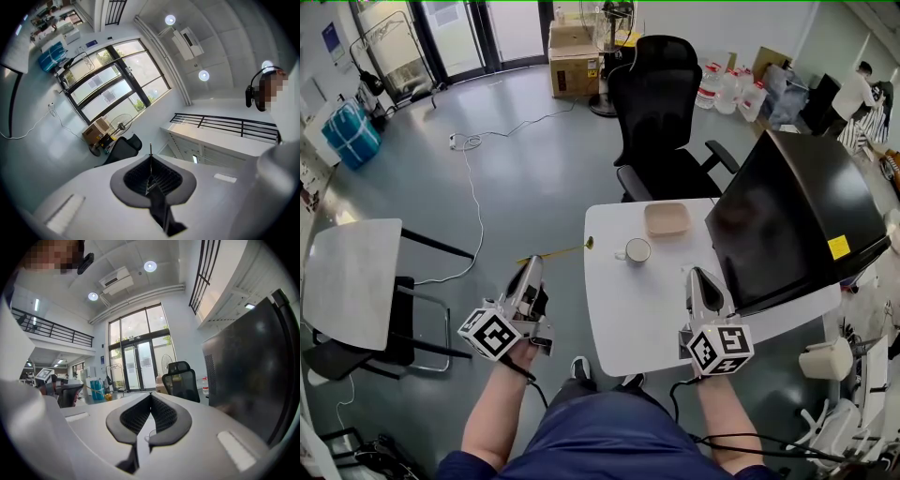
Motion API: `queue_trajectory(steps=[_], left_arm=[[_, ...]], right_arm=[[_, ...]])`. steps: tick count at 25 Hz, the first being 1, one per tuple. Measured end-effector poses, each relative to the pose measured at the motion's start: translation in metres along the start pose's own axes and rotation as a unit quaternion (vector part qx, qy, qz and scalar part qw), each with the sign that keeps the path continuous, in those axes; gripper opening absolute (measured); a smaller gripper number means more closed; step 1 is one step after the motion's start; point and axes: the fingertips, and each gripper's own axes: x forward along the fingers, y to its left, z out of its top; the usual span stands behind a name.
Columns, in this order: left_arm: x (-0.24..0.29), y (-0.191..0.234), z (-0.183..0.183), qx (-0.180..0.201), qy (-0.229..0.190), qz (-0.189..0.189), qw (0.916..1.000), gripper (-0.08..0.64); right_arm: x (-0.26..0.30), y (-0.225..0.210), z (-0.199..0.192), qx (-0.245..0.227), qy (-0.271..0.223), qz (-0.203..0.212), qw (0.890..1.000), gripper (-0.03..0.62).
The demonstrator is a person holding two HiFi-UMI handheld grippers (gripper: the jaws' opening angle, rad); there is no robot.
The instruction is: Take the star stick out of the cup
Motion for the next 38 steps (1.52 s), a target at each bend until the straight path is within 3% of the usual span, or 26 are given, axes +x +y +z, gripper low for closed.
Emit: queue_trajectory(steps=[38], left_arm=[[0.024,-0.007,-0.015,0.001,0.013,-0.008,0.9999,0.008]], right_arm=[[0.009,-0.016,0.001,-0.008,0.0,0.008,1.0,0.006]])
